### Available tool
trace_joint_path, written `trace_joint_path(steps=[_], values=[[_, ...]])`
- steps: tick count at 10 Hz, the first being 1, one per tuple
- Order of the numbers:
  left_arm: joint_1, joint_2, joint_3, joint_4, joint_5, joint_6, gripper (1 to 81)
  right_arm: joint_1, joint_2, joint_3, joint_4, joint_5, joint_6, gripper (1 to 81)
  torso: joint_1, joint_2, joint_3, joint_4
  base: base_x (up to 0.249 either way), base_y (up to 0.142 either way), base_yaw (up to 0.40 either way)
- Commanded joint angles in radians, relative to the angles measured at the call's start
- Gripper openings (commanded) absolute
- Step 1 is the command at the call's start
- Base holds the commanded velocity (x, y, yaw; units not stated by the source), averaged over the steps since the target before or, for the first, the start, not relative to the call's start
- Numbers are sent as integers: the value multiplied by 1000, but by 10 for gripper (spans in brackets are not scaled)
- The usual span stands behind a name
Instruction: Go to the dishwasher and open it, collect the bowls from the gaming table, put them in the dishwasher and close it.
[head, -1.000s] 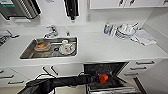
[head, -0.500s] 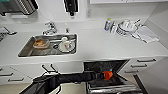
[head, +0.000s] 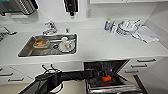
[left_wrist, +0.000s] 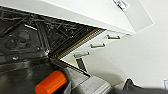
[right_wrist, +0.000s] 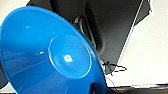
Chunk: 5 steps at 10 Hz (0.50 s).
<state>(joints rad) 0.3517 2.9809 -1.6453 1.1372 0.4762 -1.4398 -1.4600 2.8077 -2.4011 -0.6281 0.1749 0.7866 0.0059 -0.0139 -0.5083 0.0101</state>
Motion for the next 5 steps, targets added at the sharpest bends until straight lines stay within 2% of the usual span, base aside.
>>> trace_joint_path(steps=[1,2,4,5], values=[[-115,-15,74,4,9,6,811,-9,20,24,-27,-34,-7,10,0,0,0,0,0,0,0],[-92,-59,124,4,9,7,811,-7,20,25,-27,-34,-7,10,0,0,0,0,0,0,0],[-12,-201,283,7,10,30,811,-6,14,34,-28,-32,-7,10,0,0,0,0,0,0,0],[43,-298,375,9,10,73,811,-6,-1,56,-27,-23,-9,10,0,0,0,0,0,0,0]])
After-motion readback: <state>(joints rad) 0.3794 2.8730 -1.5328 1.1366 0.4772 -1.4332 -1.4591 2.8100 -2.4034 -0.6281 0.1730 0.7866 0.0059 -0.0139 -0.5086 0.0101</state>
